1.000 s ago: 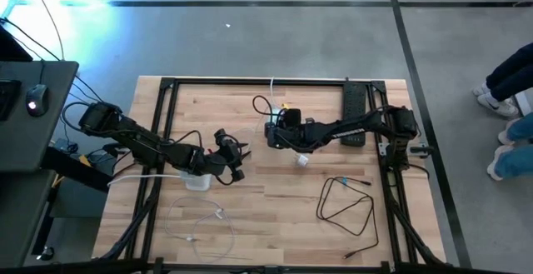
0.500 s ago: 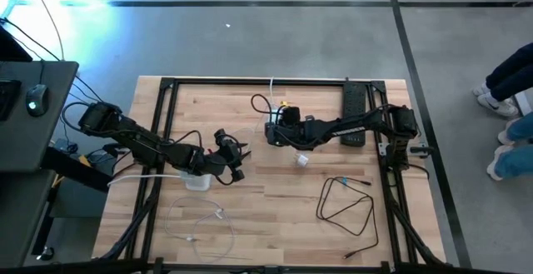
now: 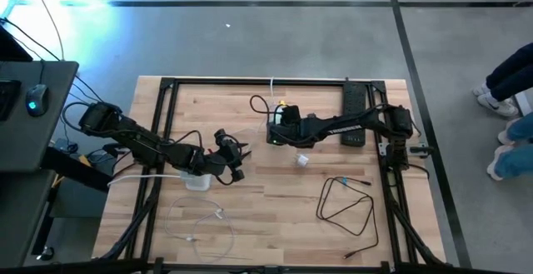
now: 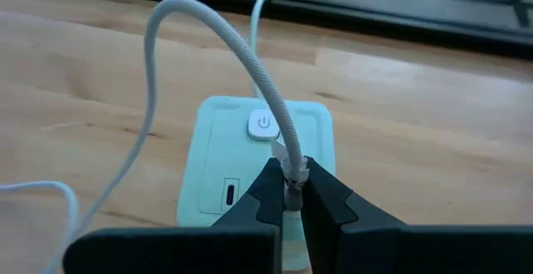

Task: Insert USB
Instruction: Insert the white USB cable into the top white outlet extension, then insert the white charger adapter into the black outlet extension

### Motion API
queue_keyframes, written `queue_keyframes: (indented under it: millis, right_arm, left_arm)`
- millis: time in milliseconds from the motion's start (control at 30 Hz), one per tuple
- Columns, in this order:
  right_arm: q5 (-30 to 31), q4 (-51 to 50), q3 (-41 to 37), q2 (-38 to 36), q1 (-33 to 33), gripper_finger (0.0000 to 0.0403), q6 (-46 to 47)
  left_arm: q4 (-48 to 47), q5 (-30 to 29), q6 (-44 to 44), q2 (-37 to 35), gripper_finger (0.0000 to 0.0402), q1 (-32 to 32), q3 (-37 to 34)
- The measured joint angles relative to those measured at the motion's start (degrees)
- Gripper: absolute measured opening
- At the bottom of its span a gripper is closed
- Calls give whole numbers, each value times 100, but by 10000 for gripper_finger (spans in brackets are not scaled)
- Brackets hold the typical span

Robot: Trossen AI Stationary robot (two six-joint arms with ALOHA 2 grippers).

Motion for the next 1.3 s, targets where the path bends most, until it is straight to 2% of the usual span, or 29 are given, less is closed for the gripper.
queue_keyframes:
  millis: [233,500,700,867,1100,1300]
  right_arm:
    - [50,258,-7,208,6,30,-13]
    - [-24,319,103,164,64,132,-390]
    - [102,31,697,210,239,183,-1059]
    - [323,-330,1193,199,244,192,-1221]
    - [425,-1294,1337,173,291,192,-1176]
    - [350,-2415,1362,-171,899,192,-1360]
  left_arm:
    - [-17,7,2,0,103,-2,0]
    - [-22,46,-3,0,103,-4,0]
    - [-31,50,-46,0,103,-4,0]
    - [-40,63,-47,0,103,-4,0]
    - [-152,68,-101,0,103,-68,0]
    - [-228,59,-101,0,103,-118,0]
